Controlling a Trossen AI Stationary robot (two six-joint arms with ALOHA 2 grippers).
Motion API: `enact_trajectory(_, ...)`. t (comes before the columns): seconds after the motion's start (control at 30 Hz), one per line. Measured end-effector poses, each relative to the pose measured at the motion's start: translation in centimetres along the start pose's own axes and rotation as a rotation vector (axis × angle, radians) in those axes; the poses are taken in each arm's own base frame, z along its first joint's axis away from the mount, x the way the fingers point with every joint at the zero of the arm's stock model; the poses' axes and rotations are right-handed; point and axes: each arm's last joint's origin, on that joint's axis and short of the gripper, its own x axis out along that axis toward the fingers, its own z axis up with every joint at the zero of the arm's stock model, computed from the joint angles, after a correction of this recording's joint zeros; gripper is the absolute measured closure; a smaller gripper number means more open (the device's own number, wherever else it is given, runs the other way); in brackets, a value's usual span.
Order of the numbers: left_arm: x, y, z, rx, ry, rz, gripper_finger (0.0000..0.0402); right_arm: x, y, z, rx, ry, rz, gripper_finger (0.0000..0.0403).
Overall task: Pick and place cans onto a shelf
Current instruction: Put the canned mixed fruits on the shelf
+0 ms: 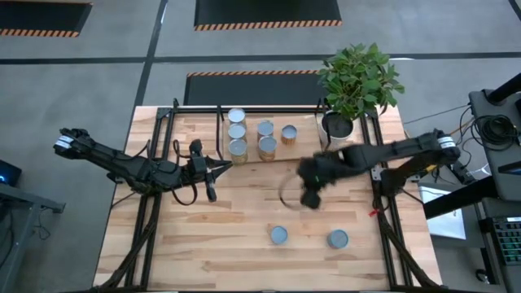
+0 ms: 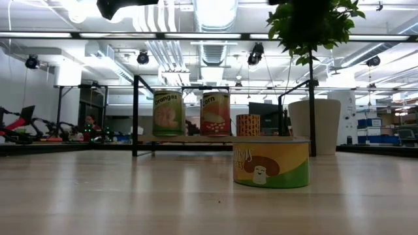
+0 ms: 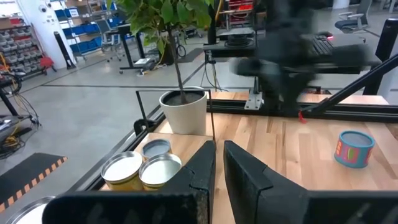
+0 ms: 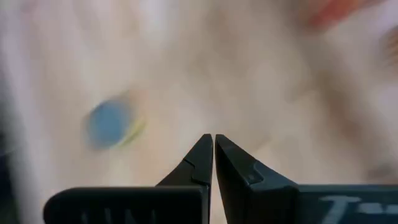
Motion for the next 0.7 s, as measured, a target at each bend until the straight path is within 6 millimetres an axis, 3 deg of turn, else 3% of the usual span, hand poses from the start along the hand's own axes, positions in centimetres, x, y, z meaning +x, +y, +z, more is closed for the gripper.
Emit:
enact_trajectory(0.17,0.0,0.0,0.0,-0.026,0.000,0.000,0.0387,1.6,3.7,-6.0,0.205,0.322,0.139,0.0394)
enact_trajectory(0.27,0.0,0.0,0.0,-0.037,0.001,0.000,0.0387,2.4,4.7,-9.7,0.374,0.518,0.070,0.0394)
enact_trajectory(0.37,0.0,0.0,0.0,-0.061,0.001,0.000,0.0387,3.1,4.7,-12.2,0.490,0.602,-0.055,0.0394)
enact_trajectory(0.53,0.0,0.0,-0.1,-0.079,0.010,-0.001,0.0387,3.7,4.6,-13.8,0.499,0.592,-0.115,0.0394)
enact_trajectory(0.7,0.0,-0.1,-0.2,-0.077,0.019,-0.025,0.0387,4.1,4.6,-14.1,0.510,0.574,-0.114,0.0379)
